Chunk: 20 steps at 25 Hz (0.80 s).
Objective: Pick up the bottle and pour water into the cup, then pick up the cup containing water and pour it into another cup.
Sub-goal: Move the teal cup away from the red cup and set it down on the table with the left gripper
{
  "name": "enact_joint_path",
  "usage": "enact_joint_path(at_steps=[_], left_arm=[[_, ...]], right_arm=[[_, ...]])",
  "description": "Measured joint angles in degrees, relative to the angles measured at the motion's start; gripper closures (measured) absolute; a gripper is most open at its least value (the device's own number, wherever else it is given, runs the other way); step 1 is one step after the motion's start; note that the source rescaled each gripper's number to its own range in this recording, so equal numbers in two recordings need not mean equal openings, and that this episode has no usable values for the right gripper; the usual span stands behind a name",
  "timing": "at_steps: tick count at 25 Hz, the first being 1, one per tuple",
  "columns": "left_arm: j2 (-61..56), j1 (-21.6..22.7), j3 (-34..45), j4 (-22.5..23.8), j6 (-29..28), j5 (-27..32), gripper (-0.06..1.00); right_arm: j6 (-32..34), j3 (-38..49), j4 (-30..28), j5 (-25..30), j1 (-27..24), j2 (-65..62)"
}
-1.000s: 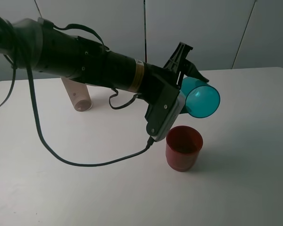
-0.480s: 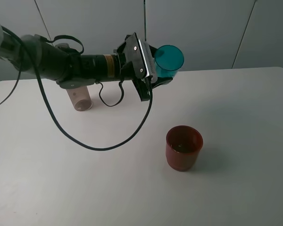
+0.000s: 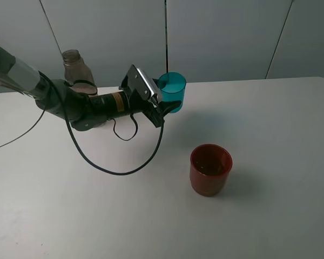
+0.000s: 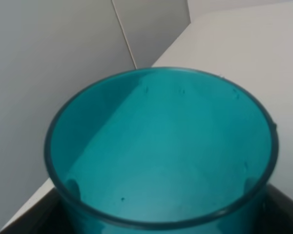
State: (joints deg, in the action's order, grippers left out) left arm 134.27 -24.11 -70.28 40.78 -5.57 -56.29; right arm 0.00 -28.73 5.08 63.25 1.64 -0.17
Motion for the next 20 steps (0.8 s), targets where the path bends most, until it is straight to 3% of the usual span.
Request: enact_joint_path(at_steps=[6,20], left_arm=[[3.4,0.9,-0.7,-0.8,-5.8,-3.9,0.67],[7.4,2.9,-1.1,-1.8,-10.3,-6.5,0.67]], right_arm=[[0.0,0.0,0.0,0.0,0.0,0.0],[0.0,0.0,0.0,0.0,0.0,0.0]])
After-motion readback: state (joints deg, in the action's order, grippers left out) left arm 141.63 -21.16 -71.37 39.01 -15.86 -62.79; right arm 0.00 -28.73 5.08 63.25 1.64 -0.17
